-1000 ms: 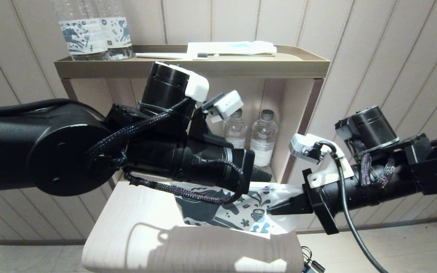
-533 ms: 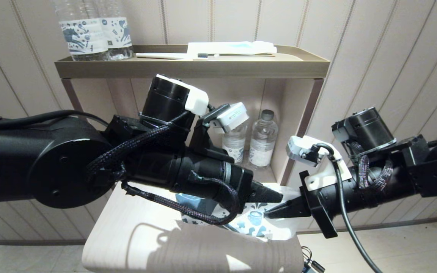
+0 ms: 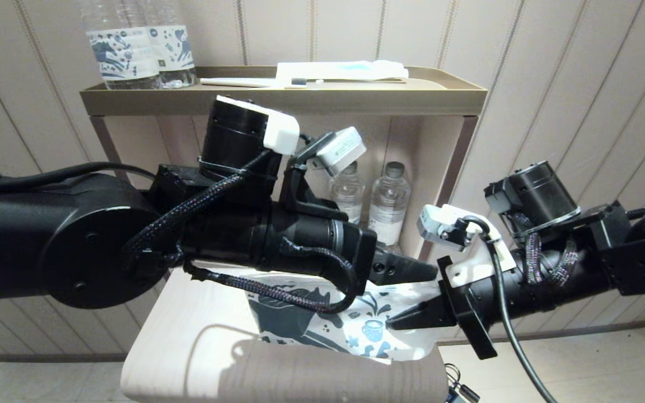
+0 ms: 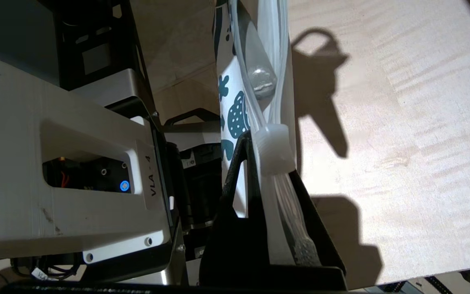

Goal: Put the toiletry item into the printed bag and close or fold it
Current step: Close the strorage bag and place it on the desk

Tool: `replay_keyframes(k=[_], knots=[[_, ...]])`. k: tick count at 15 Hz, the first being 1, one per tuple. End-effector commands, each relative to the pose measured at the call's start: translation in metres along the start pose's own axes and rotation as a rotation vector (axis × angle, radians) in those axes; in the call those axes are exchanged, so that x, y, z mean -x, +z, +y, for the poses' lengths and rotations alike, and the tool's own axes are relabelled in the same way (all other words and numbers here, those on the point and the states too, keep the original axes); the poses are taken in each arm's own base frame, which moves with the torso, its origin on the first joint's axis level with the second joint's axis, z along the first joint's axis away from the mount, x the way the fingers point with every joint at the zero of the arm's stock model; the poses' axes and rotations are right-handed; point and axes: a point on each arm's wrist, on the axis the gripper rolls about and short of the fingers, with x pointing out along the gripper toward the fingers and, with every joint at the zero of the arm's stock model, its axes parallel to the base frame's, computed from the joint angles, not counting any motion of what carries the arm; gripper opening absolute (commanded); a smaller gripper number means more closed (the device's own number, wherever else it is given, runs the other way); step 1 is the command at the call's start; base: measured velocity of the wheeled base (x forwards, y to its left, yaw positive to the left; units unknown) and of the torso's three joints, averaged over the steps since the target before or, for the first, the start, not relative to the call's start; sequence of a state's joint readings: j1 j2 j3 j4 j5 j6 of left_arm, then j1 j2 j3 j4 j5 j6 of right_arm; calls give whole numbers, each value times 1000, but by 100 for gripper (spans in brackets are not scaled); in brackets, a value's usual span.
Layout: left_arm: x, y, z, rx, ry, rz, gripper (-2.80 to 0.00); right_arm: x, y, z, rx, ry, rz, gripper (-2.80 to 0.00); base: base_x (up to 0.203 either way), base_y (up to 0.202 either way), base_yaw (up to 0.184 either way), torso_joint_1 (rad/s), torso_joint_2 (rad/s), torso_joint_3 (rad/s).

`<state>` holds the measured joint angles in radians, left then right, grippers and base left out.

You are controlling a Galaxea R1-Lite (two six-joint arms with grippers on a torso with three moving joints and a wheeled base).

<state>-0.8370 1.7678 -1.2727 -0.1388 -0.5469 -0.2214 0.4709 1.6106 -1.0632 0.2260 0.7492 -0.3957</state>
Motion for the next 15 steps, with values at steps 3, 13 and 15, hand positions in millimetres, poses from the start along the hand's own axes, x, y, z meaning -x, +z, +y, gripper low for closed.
replay_keyframes(k=[3,13,15], knots=[[1,-17,1,-124,-35,47,0,-1,3,1,-10,78,-27,-280,0,0,0,0,0,0],[11,-13,8,-408,-100,87,0,-16,-5,-10,-54,118,3,-280,0,0,0,0,0,0],[4,-7,12,-395,-96,80,0,-15,-3,-7,-46,121,-1,-280,0,0,0,0,0,0]])
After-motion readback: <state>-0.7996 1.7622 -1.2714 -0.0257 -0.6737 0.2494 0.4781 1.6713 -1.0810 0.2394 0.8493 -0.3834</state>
